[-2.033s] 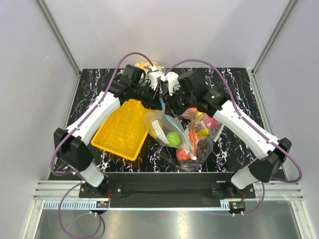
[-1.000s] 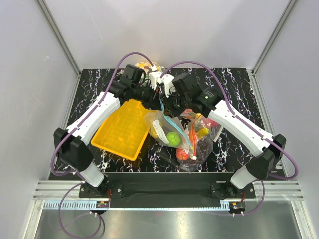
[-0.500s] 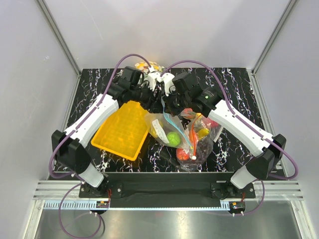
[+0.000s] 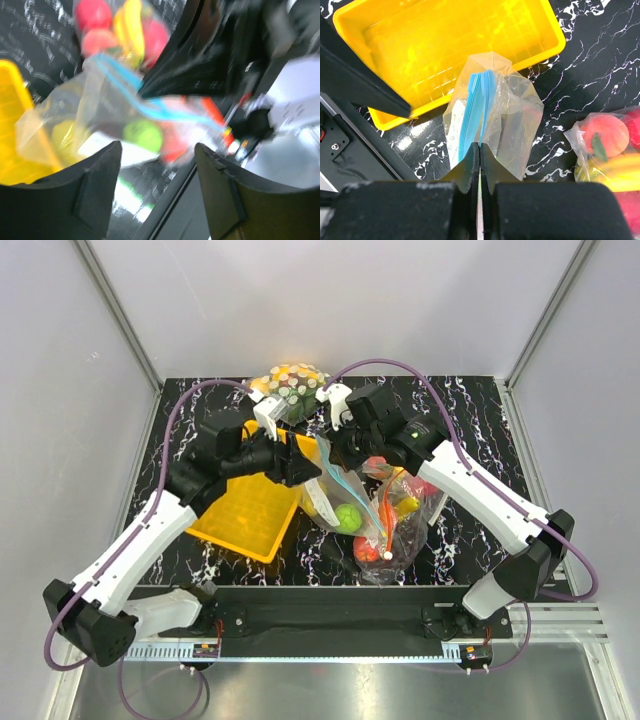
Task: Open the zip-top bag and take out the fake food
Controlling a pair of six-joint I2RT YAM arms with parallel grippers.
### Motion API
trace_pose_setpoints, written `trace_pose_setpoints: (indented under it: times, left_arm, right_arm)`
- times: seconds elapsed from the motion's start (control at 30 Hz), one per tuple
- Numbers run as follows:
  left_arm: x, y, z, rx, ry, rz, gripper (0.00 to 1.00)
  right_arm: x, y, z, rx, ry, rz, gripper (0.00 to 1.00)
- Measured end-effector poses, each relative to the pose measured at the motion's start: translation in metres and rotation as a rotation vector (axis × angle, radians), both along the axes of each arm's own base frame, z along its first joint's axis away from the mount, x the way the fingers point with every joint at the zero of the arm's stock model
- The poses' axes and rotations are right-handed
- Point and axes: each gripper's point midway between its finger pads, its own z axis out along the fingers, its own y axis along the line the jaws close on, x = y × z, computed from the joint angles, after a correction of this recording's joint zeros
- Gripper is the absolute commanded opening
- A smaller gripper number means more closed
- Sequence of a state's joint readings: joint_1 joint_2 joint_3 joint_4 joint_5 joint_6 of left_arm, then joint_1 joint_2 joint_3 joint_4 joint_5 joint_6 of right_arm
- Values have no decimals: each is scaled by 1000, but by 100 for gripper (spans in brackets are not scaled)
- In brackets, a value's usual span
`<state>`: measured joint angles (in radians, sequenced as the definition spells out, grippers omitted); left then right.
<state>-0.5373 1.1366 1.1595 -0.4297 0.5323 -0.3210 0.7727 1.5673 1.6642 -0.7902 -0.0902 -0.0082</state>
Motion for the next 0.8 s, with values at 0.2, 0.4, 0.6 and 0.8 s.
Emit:
trace_pose_setpoints:
  times: [0.2, 0.4, 0.6, 0.8]
  left_arm:
    - [25, -22, -11, -126, 90, 133, 58]
    - [45, -33, -35, -133, 197, 222, 57]
    - [47, -43, -42, -120, 221, 221, 53]
    - [52, -54, -48, -109, 236, 215, 19]
  right_arm:
    - [1, -1, 0, 4, 5, -20, 0]
    - [5, -8, 4, -2, -14, -67, 0]
    - [7, -14, 14, 14, -41, -104, 0]
    - [5, -16, 17, 25, -41, -115, 0]
